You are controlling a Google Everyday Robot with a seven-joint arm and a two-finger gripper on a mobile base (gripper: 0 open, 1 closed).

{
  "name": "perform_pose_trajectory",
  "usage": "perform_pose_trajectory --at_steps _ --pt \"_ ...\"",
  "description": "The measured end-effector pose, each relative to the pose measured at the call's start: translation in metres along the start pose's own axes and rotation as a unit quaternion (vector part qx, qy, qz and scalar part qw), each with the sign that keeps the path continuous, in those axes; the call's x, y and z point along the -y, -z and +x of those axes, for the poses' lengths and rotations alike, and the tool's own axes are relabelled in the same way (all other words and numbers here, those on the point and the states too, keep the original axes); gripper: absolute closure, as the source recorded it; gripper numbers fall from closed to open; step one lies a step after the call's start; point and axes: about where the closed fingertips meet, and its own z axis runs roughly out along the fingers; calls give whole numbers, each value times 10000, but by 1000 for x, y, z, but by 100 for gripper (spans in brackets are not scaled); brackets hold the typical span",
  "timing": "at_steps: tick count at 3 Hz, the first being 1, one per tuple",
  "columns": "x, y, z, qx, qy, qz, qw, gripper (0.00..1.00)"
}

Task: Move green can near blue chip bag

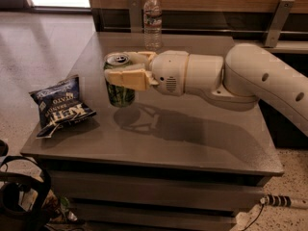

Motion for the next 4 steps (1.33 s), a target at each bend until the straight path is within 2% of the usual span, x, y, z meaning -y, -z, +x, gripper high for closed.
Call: perform_pose_trajectory --at_steps 2,4 --pt "-15 -1 33 -137 -98 196 9997 100" --pt "-15 -1 60 -82 8 124 9999 100"
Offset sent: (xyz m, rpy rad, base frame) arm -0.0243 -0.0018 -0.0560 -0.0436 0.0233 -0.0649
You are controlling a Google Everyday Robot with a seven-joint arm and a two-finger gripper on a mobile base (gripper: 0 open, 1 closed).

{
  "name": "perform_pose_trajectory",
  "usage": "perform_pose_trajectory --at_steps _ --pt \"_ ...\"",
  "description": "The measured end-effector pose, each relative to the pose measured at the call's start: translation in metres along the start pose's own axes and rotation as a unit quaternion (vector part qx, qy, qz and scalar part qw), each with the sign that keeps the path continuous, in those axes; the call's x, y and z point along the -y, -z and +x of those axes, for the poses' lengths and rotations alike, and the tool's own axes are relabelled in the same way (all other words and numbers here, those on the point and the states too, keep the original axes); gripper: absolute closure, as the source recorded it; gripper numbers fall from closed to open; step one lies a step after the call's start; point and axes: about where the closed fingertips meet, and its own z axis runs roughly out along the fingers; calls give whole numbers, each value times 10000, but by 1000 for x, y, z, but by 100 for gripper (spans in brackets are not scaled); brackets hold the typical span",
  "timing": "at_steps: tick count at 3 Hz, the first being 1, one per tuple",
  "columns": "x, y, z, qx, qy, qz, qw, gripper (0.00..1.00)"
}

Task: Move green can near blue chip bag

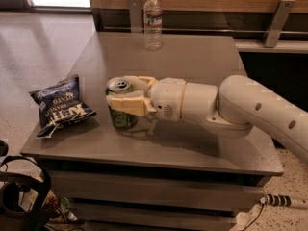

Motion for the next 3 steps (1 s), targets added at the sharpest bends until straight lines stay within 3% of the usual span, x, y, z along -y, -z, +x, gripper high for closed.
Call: perform_pose_trajectory --at_steps 1,3 --pt "-1 -2 2 5 15 -27 10000 88" --pt "-4 -5 0 1 30 -64 10000 41"
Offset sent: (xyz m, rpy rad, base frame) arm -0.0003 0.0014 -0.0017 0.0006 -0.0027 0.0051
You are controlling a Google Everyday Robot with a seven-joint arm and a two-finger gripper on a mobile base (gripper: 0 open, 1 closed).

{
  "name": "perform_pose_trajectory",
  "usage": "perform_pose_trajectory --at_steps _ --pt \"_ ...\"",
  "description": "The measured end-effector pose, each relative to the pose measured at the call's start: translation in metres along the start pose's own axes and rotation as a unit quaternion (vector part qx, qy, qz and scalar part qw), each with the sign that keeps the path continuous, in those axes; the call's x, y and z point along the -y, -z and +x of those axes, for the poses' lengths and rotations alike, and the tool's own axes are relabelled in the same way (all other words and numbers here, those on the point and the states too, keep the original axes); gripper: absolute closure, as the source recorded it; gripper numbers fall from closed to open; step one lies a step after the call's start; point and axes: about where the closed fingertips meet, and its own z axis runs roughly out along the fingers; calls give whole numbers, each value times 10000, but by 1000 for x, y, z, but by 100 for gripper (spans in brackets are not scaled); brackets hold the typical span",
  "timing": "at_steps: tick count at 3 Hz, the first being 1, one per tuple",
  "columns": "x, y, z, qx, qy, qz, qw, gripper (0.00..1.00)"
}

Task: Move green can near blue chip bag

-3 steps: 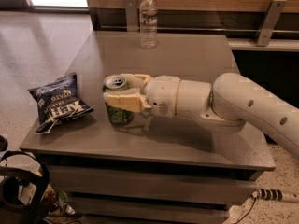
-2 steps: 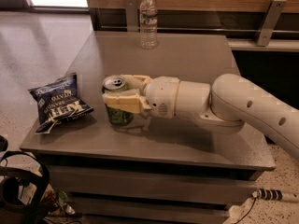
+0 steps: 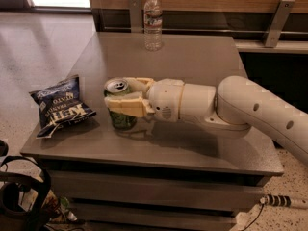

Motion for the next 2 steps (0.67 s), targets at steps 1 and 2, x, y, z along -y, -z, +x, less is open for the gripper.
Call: perform_pose_trajectory --at_steps 1,2 --pt "-2 -2 -1 -2 8 -18 10000 18" --pt "-3 -3 -1 -4 17 -39 10000 0"
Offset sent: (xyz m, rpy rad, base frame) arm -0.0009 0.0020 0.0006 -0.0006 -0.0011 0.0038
